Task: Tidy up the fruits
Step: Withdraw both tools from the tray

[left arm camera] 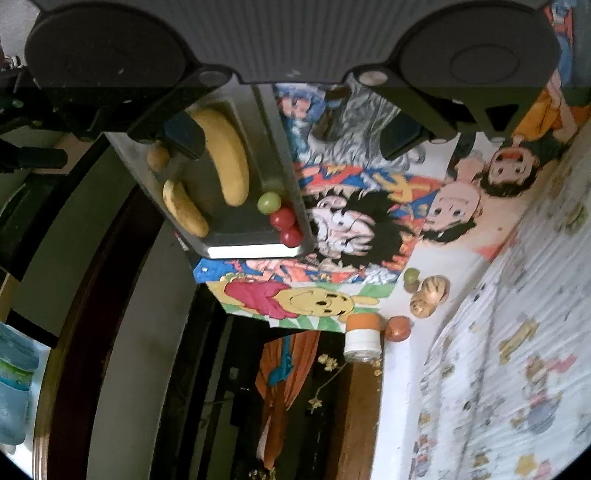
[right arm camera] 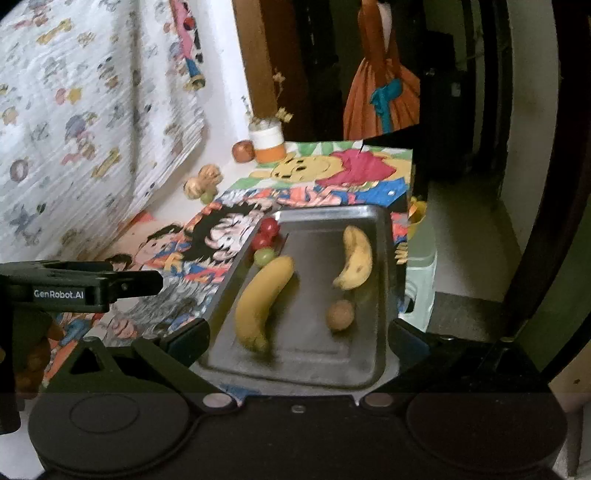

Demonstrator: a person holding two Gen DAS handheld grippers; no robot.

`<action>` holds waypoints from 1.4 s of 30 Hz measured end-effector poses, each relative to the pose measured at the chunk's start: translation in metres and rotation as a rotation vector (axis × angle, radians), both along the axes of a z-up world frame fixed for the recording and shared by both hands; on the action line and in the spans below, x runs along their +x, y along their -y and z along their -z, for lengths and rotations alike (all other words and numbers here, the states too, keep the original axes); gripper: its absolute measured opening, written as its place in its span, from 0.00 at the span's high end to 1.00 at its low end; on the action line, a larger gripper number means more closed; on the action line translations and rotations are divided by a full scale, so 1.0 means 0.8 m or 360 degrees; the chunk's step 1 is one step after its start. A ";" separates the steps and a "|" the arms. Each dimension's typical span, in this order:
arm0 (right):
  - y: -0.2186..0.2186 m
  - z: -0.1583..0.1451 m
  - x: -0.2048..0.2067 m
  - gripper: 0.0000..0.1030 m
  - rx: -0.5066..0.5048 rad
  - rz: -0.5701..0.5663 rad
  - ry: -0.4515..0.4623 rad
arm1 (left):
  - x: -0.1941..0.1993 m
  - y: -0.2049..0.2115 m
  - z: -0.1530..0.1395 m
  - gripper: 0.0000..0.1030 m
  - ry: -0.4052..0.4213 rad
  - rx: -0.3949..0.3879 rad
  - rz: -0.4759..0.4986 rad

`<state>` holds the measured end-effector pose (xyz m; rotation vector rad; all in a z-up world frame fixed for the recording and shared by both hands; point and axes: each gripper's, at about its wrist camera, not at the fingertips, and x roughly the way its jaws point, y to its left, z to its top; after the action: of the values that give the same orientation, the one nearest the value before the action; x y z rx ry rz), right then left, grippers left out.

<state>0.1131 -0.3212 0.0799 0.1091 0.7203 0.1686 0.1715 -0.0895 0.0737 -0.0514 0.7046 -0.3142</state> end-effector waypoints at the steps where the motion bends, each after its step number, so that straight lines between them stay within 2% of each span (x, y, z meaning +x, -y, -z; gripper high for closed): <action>1: -0.002 0.002 -0.001 0.01 0.0004 -0.0010 -0.0019 | -0.004 -0.003 0.003 0.00 -0.0011 0.0007 -0.0002; 12: -0.028 0.026 -0.024 0.01 0.0038 -0.0088 -0.0289 | -0.049 -0.033 0.028 0.00 -0.0106 0.0153 0.0010; 23: -0.043 0.029 -0.026 0.01 0.0050 -0.0100 -0.0383 | -0.068 -0.054 0.038 0.00 -0.0144 0.0285 -0.0052; 29: -0.055 0.022 -0.013 0.01 0.0082 -0.0165 -0.0430 | -0.060 -0.072 0.037 0.00 -0.0146 0.0288 -0.0113; 35: -0.070 -0.006 0.025 0.01 0.0182 -0.0260 -0.0540 | -0.041 -0.111 0.029 0.00 -0.0119 0.0245 -0.0260; 42: -0.087 -0.081 0.082 0.01 0.0330 -0.0312 -0.0540 | -0.021 -0.153 0.004 0.00 -0.0005 0.0207 -0.0424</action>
<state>0.1790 -0.2518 0.1450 0.2694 1.0514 0.4195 0.1545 0.0325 0.0703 -0.0218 0.7107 -0.0128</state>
